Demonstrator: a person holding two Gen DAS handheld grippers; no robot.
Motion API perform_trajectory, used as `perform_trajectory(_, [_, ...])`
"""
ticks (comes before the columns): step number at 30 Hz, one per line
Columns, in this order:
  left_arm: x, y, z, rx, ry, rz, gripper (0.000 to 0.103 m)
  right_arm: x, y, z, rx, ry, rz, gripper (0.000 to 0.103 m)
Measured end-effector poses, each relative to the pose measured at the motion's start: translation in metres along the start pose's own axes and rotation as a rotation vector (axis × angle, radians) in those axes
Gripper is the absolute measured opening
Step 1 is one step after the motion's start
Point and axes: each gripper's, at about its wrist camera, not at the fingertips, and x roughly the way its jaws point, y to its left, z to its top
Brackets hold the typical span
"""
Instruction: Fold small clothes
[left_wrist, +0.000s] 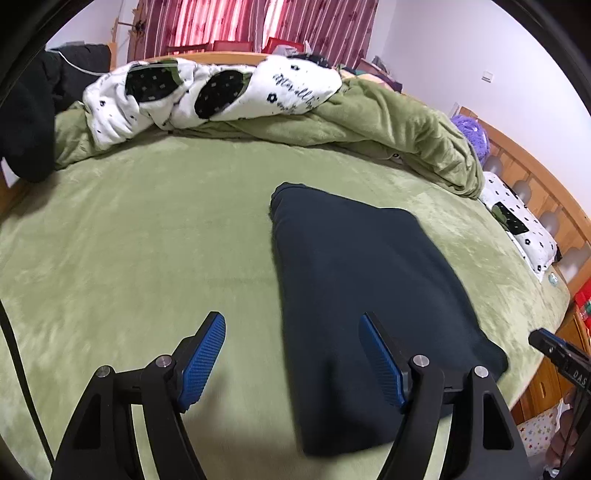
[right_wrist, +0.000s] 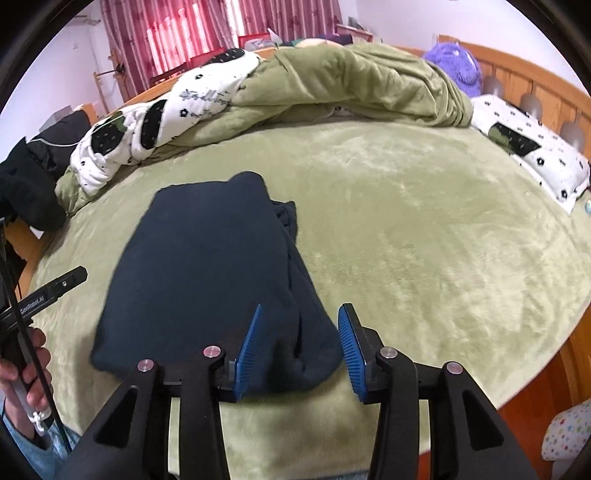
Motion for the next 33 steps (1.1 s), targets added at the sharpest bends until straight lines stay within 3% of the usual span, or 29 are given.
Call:
perform_trajectory(4, [-0.042, -0.013, -0.015, 0.028, -0.022, 0.033, 0.074, -0.033, 0.004, -0.006, 0.005, -0.027, -0.003, 0.049])
perform_trajectory(9, [-0.083, -0.026, -0.036, 0.057, -0.029, 0.062, 0.083, -0.073, 0.008, -0.021, 0.006, -0.077, -0.020, 0.076])
perform_trajectory(12, [-0.104, -0.030, -0.047, 0.061, -0.041, 0.082, 0.086, -0.091, 0.013, -0.032, -0.023, -0.093, -0.034, 0.087])
perform_trajectory(21, [-0.148, -0.041, -0.059, 0.091, -0.089, 0.132, 0.087, -0.121, 0.019, -0.053, -0.056, -0.093, -0.043, 0.090])
perform_trajectory(33, [-0.160, -0.041, -0.070, 0.095, -0.089, 0.138, 0.087, -0.143, 0.019, -0.064, -0.051, -0.109, -0.038, 0.090])
